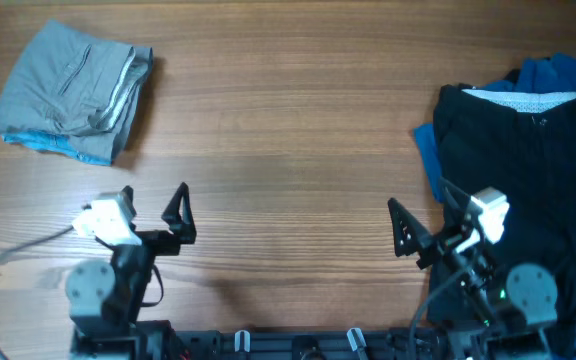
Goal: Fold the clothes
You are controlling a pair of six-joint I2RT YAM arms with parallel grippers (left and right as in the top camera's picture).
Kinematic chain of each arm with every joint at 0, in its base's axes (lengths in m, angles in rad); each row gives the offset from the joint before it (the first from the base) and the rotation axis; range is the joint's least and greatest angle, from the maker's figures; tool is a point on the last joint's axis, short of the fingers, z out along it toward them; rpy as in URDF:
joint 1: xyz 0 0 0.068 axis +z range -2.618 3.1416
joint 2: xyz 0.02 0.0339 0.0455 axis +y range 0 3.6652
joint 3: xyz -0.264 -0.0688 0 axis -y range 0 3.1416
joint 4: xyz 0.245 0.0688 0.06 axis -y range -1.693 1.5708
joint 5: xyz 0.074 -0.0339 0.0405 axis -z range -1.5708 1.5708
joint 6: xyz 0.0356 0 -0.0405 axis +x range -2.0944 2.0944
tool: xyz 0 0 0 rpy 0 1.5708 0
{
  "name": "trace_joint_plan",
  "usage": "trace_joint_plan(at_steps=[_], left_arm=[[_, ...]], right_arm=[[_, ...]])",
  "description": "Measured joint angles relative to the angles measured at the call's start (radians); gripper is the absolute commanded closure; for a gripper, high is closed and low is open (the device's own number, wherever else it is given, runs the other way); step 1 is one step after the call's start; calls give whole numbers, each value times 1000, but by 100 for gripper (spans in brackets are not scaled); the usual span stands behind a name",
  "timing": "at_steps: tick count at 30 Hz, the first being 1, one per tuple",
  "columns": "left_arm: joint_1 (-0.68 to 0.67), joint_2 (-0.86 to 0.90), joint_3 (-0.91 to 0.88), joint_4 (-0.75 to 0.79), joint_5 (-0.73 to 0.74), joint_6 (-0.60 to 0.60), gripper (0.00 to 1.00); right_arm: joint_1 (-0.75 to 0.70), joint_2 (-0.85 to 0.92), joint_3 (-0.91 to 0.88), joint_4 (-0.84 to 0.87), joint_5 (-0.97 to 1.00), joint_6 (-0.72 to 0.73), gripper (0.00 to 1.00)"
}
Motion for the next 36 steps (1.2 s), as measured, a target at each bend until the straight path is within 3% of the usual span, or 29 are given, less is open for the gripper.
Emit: trace_joint_plan(at_steps=[8, 12, 17, 22, 26, 28, 31, 35, 36], left_arm=[[0, 465, 480, -369, -28, 12, 0], [0, 665, 684, -524, -34, 12, 0], [0, 762, 766, -559, -29, 16, 0], [0, 768, 766, -564, -13, 16, 0], [0, 768, 766, -563, -10, 16, 0], [0, 768, 766, -563, -10, 16, 0], [0, 768, 766, -562, -10, 16, 0], [0, 768, 766, -562, -10, 16, 0], [0, 768, 766, -562, -10, 16, 0]], right_arm=[[-3, 502, 328, -248, 0, 12, 0], [-69, 779, 548, -410, -3, 12, 0], [-198, 1066, 766, -488, -14, 12, 0], [-291, 1270, 807, -369, -18, -16, 2], [-298, 1423, 809, -328, 32, -44, 28], [-298, 1499, 809, -332, 71, -45, 32], [-298, 1574, 809, -365, 148, -56, 47], [-298, 1624, 810, -431, 221, -53, 49], [-298, 1633, 810, -450, 245, -49, 60]])
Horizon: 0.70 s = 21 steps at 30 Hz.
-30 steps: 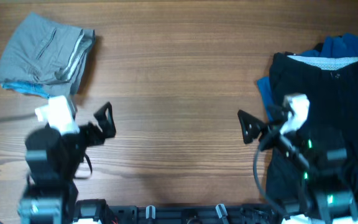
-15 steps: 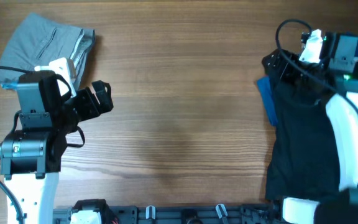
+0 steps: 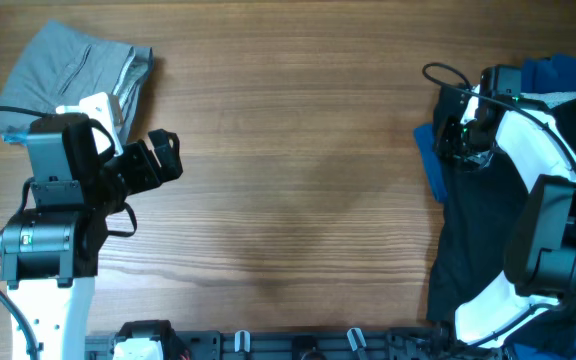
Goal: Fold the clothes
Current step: 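Reach the right gripper to the black shorts and grasp the waistband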
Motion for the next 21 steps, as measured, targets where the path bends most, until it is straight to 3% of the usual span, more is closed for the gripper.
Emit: trace_joint_plan(at_steps=[3, 4, 5, 8, 9, 10, 21], left_arm=[[0, 0, 0, 0, 0, 0, 0], [0, 0, 0, 0, 0, 0, 0], [0, 0, 0, 0, 0, 0, 0], [0, 0, 0, 0, 0, 0, 0], [0, 0, 0, 0, 0, 0, 0], [0, 0, 0, 0, 0, 0, 0], [0, 0, 0, -1, 0, 0, 0]], right_arm=[[0, 9, 0, -7, 20, 5, 65], [0, 11, 0, -7, 23, 7, 60], [0, 13, -1, -7, 29, 8, 48], [0, 14, -15, 12, 45, 14, 74], [0, 16, -26, 21, 48, 10, 92], [0, 16, -32, 27, 49, 15, 96], [-47, -66, 64, -63, 90, 15, 96]])
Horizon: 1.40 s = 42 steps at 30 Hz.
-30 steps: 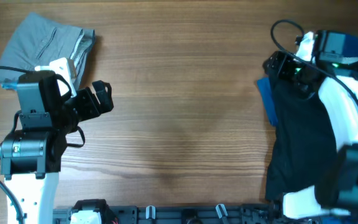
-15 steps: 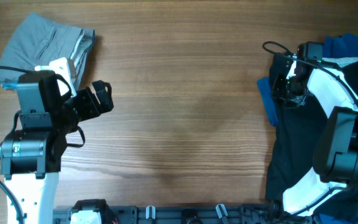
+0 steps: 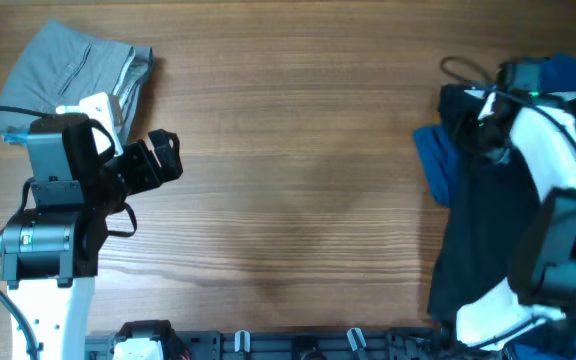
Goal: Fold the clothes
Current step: 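Reach the right gripper to the black shorts and grasp the waistband, then drag the black shorts left to the table center with the right gripper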
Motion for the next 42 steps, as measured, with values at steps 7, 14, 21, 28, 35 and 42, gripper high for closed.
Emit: trace_joint_plan(at_steps=[7, 14, 21, 28, 35, 42], left_arm=[[0, 0, 0, 0, 0, 0, 0], [0, -8, 2, 3, -51, -1, 0], [51, -81, 59, 10, -140, -16, 0], [69, -119, 86, 22, -196, -15, 0], [48, 6, 94, 25, -4, 53, 42], [-183, 489, 101, 80, 143, 184, 87]], right_arm=[[-28, -161, 31, 48, -53, -48, 96], [198, -274, 96, 61, -292, -130, 96], [930, -294, 145, 73, -396, -158, 34], [1167, -233, 143, 23, -131, -77, 22], [734, -354, 146, -95, -37, 136, 22], [460, -385, 152, -201, -87, 201, 23]])
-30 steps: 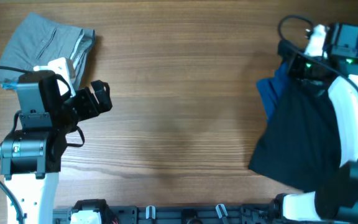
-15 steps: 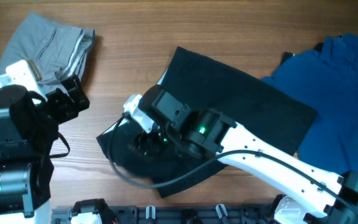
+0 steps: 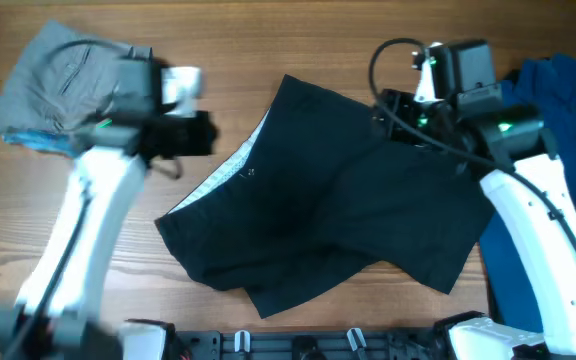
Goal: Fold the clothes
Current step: 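Drag the black shorts left to the table center with the right gripper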
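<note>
Black shorts [image 3: 318,210] lie spread and rumpled across the middle of the table. Their waistband with its white lining [image 3: 230,168] faces left. My right gripper [image 3: 383,108] sits at the shorts' upper right edge, where the cloth draws up to it, so it looks shut on the cloth. My left gripper [image 3: 208,135] is blurred, just left of the waistband and apart from it. Its jaws cannot be made out. A folded grey garment [image 3: 53,85] lies at the far left.
A blue garment [image 3: 563,95] lies at the right edge, partly under the right arm. The left arm stretches from the lower left corner up across the table's left side. A black cable loops above the right wrist.
The black shorts were on the pile at the right and now lie spread in the table's middle. My right gripper has moved left with them. My left gripper has moved right, toward the waistband.
Both arms first rested low at the table's front, with the shorts on the blue garment at right. Then the left arm was raised beside the grey garment and the right gripper was at the shorts' top. Now the shorts lie in the middle.
</note>
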You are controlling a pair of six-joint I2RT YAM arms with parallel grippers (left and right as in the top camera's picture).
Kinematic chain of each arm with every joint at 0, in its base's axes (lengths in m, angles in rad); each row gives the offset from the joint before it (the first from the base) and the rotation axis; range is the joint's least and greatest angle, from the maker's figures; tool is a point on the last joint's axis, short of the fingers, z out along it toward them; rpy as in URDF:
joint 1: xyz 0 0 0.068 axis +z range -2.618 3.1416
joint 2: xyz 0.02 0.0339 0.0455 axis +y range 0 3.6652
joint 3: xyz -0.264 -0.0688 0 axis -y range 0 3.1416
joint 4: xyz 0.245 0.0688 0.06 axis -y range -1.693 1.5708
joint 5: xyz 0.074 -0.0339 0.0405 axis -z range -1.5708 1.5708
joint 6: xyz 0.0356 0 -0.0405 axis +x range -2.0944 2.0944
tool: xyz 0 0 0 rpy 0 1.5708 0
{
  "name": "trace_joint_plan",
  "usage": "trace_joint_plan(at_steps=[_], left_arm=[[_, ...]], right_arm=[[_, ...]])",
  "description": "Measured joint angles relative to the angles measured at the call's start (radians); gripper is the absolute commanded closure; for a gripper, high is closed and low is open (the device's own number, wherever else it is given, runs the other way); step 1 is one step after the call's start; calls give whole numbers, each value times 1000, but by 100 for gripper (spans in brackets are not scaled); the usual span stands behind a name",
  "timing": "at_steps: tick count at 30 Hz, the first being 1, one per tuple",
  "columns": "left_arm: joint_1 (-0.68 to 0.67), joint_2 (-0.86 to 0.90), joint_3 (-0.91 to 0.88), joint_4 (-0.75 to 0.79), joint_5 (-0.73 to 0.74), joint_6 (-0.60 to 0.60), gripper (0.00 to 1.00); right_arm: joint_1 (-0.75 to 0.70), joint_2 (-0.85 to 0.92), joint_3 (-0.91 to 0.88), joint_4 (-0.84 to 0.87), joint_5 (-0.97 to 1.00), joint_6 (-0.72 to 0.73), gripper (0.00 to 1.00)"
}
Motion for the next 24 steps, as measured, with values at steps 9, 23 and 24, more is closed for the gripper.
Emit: trace_joint_plan(at_steps=[9, 23, 24], left_arm=[[-143, 422, -3, 176, 15, 60, 96], [37, 532, 58, 303, -241, -165, 96], [108, 536, 60, 324, -261, -190, 96]], right_arm=[[-26, 0, 0, -56, -4, 7, 22], [-26, 112, 0, -99, 17, 48, 22], [-26, 127, 0, -98, 19, 49, 21]])
